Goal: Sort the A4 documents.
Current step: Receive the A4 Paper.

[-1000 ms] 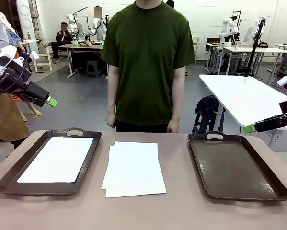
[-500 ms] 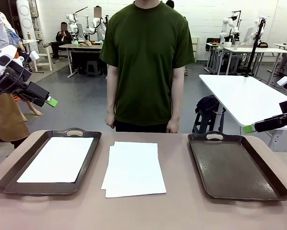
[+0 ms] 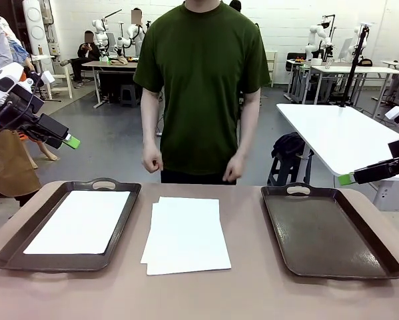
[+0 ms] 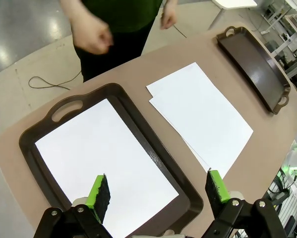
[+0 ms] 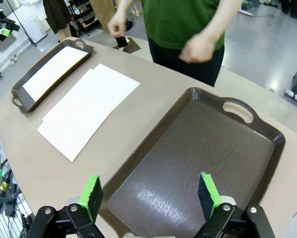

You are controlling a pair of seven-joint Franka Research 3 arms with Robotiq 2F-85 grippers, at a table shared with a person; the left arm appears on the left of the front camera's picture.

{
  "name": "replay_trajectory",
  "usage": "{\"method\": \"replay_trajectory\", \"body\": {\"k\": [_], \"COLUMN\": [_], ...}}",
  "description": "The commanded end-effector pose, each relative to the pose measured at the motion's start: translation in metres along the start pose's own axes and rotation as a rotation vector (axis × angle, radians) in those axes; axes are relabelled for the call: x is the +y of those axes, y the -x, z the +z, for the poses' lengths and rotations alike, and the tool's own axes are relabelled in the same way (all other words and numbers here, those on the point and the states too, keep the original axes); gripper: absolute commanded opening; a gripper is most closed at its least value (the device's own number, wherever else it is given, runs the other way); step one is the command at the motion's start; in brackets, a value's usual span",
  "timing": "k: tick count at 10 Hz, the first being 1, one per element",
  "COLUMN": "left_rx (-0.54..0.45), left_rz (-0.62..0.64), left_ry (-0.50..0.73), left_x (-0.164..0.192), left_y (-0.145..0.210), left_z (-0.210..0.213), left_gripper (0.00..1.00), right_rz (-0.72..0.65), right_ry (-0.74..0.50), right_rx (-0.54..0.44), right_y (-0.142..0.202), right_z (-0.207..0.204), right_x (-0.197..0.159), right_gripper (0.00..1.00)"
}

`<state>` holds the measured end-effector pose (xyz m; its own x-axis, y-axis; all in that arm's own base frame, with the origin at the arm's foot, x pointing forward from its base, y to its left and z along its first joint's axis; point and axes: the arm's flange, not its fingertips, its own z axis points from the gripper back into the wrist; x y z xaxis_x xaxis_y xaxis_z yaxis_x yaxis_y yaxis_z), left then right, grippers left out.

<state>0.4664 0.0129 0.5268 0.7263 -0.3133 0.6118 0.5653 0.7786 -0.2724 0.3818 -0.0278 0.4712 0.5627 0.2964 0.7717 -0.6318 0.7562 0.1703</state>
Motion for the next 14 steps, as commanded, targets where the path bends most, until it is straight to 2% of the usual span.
{"method": "replay_trajectory", "body": {"k": [1, 14], "left_rx": [-0.005, -0.005], "left_rz": [-0.006, -0.006], "left_ry": [-0.013, -0.013], "left_x": [-0.0003, -0.0003], "left_y": [-0.0012, -0.0012], "left_z": [0.0012, 0.0012], "left_gripper": [1.00, 1.00], "right_rz": [0.001, 0.001], "right_ry": [-0.015, -0.015], "right_rx": [-0.009, -0.009], "right_y": [0.0015, 0.0015], "right_z": [-0.0034, -0.0034], "right_x": [-0.0023, -0.0023], "right_gripper": [1.00, 1.00]}}
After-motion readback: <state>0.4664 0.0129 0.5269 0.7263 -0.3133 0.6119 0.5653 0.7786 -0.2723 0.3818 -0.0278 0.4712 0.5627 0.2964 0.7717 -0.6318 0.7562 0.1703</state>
